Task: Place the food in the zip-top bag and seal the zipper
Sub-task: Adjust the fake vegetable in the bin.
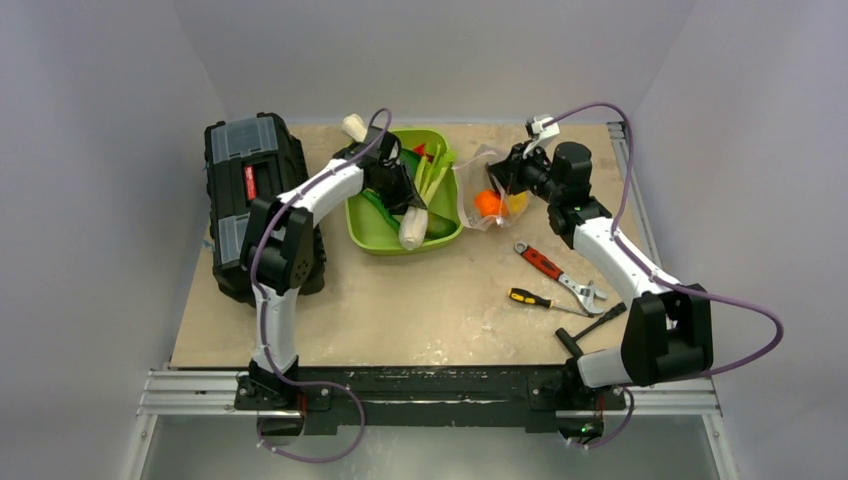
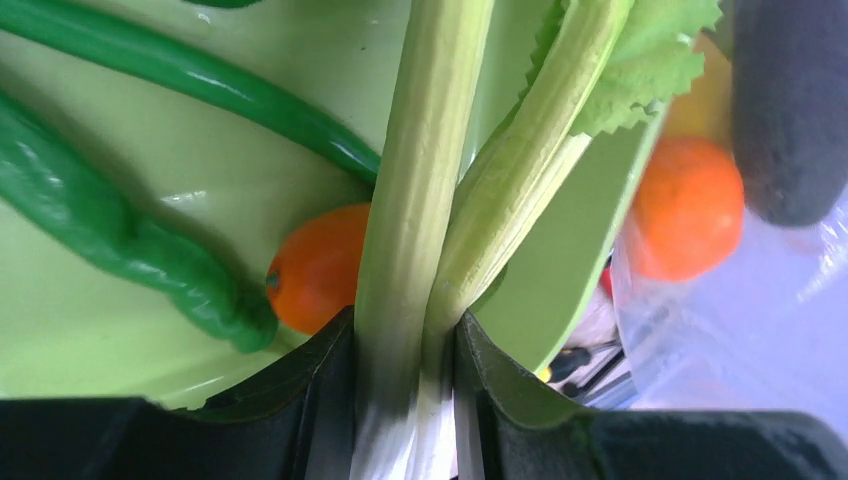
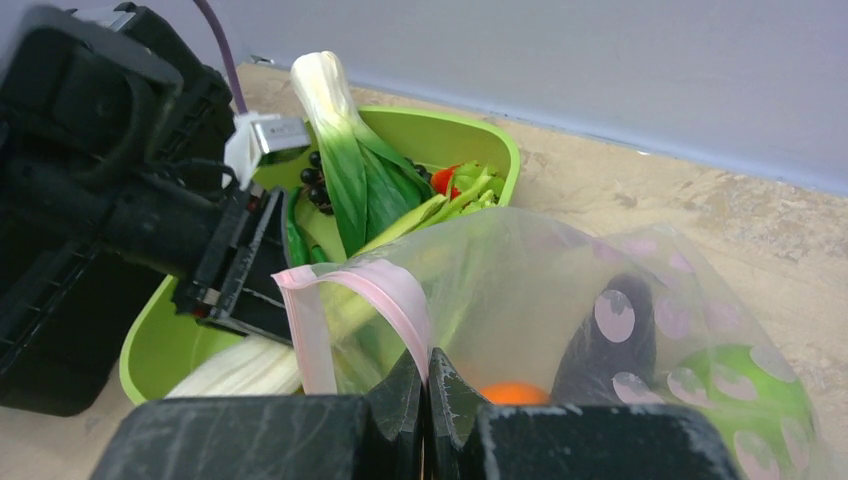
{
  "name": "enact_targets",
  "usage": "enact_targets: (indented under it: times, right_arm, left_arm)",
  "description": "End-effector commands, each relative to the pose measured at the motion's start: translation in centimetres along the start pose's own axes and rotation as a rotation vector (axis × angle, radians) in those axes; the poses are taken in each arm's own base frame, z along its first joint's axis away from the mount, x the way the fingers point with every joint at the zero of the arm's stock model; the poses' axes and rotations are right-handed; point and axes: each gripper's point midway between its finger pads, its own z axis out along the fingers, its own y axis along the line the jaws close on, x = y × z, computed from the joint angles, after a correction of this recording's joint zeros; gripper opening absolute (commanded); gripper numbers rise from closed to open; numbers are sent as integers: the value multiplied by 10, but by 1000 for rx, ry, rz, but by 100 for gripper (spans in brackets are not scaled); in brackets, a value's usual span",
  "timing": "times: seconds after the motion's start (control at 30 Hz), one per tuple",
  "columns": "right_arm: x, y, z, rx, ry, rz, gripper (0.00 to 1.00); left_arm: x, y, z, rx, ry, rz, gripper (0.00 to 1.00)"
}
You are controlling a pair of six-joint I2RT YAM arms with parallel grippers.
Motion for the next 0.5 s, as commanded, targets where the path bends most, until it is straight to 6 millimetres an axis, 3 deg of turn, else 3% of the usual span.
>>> enact_targets:
  times: [0.0, 0.17, 0.23, 0.37, 0.47]
  right_arm:
    - [-23, 7, 2, -26, -63, -21, 0]
    - [-22, 8, 2, -30, -63, -20, 0]
    - [-22, 8, 2, -30, -64, -21, 0]
    - [-22, 8, 3, -32, -64, -20, 0]
    - [-22, 9, 2, -33, -64, -19, 0]
  left_arm:
    - [-25, -50, 0, 251, -84, -234, 12]
    - [-30, -44, -2, 228, -133, -241, 51]
    - [-30, -43, -8, 221, -151, -208, 62]
    - [-29, -35, -27, 169, -185, -103, 67]
    - [-34, -15, -43, 51, -252, -33, 66]
